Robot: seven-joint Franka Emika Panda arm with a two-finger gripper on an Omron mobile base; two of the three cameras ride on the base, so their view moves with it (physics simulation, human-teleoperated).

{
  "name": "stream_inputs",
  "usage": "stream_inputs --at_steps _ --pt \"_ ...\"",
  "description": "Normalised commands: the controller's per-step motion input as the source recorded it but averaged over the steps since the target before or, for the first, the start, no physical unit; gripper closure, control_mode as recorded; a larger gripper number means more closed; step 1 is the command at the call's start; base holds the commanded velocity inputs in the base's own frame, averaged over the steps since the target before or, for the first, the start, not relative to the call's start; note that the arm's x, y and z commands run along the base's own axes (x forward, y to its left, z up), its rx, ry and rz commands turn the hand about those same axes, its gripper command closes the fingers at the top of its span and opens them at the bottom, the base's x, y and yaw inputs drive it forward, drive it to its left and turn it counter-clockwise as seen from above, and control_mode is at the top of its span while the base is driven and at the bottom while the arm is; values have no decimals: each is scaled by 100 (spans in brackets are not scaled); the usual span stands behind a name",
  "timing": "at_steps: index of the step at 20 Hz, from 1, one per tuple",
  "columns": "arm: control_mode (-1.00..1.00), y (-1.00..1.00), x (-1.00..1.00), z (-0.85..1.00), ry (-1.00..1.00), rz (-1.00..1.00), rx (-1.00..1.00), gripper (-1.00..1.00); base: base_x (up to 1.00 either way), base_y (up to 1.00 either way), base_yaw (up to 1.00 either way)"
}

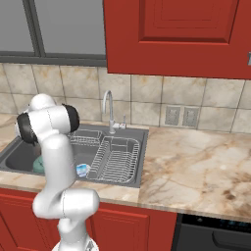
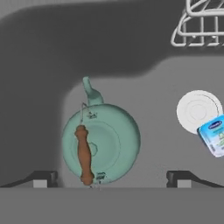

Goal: Pick the kettle and glass cup and place them in the sink. Then turn on the water.

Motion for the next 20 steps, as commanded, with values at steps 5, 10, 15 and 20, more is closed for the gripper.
stream_inputs --at_steps 5,10,15,20 --pt "-100 -22 -22 23 0 0 0 -100 0 0 0" --pt "-100 -23 -40 21 -2 0 0 -100 0 0 0" --pt "-100 -30 -46 31 -3 0 0 -100 0 0 0" --pt "-100 -45 -36 34 -1 0 0 -100 0 0 0"
